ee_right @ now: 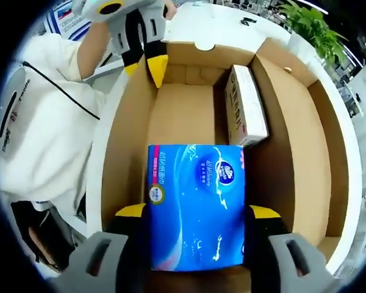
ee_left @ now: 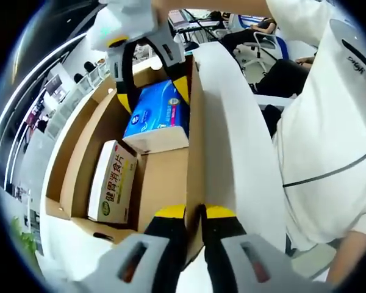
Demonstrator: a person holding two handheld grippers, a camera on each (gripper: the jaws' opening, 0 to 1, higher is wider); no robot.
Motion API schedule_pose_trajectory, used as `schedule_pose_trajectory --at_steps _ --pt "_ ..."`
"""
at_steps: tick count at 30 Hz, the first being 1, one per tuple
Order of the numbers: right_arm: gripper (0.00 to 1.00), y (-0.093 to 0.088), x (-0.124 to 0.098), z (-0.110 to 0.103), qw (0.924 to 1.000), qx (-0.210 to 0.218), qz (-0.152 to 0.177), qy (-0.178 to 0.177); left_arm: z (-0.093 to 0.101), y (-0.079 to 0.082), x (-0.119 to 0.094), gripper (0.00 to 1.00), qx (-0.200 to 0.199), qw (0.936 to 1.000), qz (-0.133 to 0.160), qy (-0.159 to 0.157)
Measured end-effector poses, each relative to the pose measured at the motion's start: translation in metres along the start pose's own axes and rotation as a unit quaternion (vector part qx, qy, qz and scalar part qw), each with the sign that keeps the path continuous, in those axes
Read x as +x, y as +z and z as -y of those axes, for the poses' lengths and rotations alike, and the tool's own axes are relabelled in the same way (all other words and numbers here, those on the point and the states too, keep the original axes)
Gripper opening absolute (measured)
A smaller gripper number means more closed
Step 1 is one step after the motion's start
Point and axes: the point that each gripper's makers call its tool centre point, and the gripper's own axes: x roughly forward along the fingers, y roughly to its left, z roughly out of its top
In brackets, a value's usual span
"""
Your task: Operate the shoe box by opening the lid, removing the specified soft item, and placing it in the target area until the item is outside and the box remains undamaged.
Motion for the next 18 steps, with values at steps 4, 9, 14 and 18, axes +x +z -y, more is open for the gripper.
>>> schedule_pose_trajectory --at_steps 4,9,14,18 --pt "0.68 0.000 0.005 0.000 0.9998 -0.003 -0.019 0.002 0.000 0.000 0.000 0.08 -0.003 1.0000 -0.002 0.000" --pt "0.73 -0.002 0.021 0.001 0.9991 -0.007 -0.042 -0.002 0.000 0.000 0.000 0.08 -0.004 1.0000 -0.004 0.002" --pt "0.78 -0.004 0.029 0.001 0.9985 -0.001 -0.052 0.012 0.000 0.000 0.000 0.09 -0.005 1.0000 -0.004 0.005" --pt "0.82 -0.006 0.038 0.001 0.9974 0.000 -0.067 0.026 0.000 0.000 0.000 0.09 -0.005 1.0000 -0.006 0.005"
